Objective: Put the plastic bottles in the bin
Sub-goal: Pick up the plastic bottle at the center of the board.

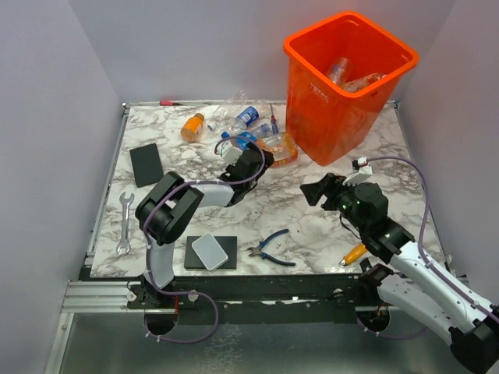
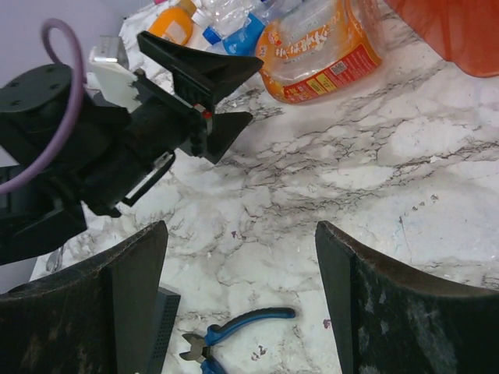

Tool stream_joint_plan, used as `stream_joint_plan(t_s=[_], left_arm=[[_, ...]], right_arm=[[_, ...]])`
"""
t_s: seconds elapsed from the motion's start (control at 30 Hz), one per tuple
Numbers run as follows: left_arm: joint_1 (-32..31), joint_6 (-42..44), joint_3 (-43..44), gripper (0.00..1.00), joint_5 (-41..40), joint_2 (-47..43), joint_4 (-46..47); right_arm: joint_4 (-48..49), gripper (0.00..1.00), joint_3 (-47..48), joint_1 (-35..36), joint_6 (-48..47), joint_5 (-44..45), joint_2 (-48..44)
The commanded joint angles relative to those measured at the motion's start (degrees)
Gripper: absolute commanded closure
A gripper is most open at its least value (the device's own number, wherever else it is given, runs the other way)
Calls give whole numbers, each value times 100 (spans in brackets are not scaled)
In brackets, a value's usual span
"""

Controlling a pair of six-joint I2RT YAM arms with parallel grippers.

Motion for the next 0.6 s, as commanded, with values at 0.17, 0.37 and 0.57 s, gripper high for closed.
stream_joint_plan(t_s=[0.17, 0.37, 0.57], left_arm=[[31, -45, 1179, 9, -715, 1015, -744], [109, 76, 1625, 14, -729, 1400, -1203], [138, 73, 1355, 46, -731, 1403, -1182]], right_arm=[[-460, 20, 141, 21, 6, 176, -389], [-593, 20, 189, 21, 21, 212, -482], [-644, 20, 162, 21, 52, 298, -568]])
